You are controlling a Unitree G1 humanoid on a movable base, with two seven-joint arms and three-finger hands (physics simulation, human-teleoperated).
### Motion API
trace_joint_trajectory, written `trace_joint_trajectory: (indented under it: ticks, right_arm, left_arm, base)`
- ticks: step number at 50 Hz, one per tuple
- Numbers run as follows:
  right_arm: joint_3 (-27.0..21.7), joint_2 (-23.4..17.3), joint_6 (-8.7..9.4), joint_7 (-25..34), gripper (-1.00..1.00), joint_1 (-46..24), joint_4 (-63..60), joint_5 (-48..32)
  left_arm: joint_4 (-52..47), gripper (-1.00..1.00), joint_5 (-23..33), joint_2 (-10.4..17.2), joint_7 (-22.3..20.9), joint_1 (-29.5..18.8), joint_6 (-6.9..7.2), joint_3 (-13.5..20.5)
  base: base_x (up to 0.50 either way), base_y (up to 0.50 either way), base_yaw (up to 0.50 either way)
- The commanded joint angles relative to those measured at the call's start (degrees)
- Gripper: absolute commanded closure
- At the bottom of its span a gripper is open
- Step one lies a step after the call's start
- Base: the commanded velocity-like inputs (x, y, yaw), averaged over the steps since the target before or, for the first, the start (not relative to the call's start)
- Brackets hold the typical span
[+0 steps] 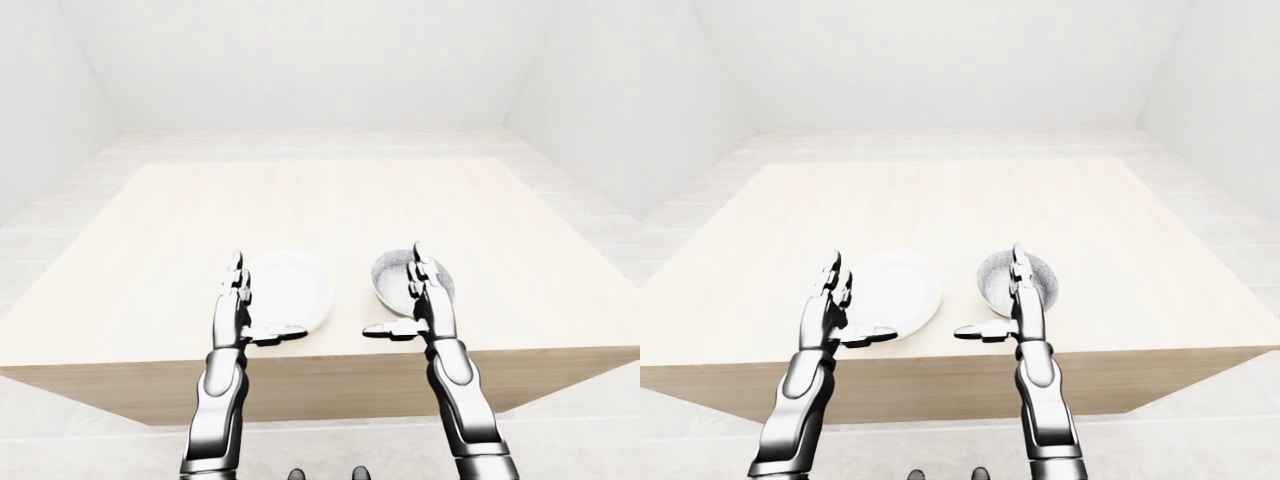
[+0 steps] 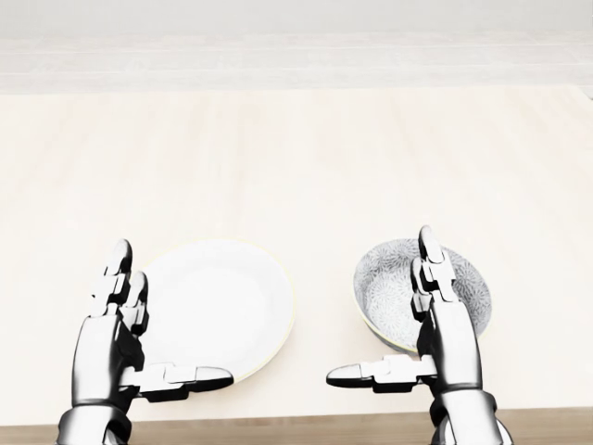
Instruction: Put the bowl on the plate.
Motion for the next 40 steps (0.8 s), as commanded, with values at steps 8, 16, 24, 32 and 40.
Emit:
trace_joint_trajectory:
  ticks: [8, 16, 24, 32, 40]
  right_arm:
    - [-2.0, -0.1, 5.82, 1.8, -1.00, 2.1, -8.8, 1.4]
    - [-1.8, 0.1, 5.82, 1.8, -1.00, 4.3, -13.7, 0.4]
    - [-1.9, 0.3, 5.82, 1.8, -1.00, 4.3, -20.3, 0.2]
    - [-1.4, 0.3, 5.82, 1.7, -1.00, 3.9, -21.4, -0.6]
    - [-1.8, -0.1, 5.82, 2.6, -1.00, 5.1, -24.9, -1.1]
  left_arm:
    - [-5.2, -1.00, -1.6, 2.8, -3.2, -0.3, 3.05, 1.8]
    - [-9.7, -1.00, -2.3, 3.4, -4.3, 1.0, 3.05, 3.0]
    - [-11.6, -1.00, -2.7, 3.8, -5.8, 2.6, 3.05, 4.6]
    - [-14.7, -1.00, -3.3, 3.9, -5.8, 1.9, 3.05, 6.1]
    - [-15.2, -1.00, -3.9, 4.0, -5.7, 0.6, 3.05, 6.9]
  base:
    - [0.00, 0.00, 0.00]
    - [0.00, 0.00, 0.00]
    - [0.00, 0.00, 0.00]
    - [0.00, 0.00, 0.00]
    - [0.00, 0.00, 0.00]
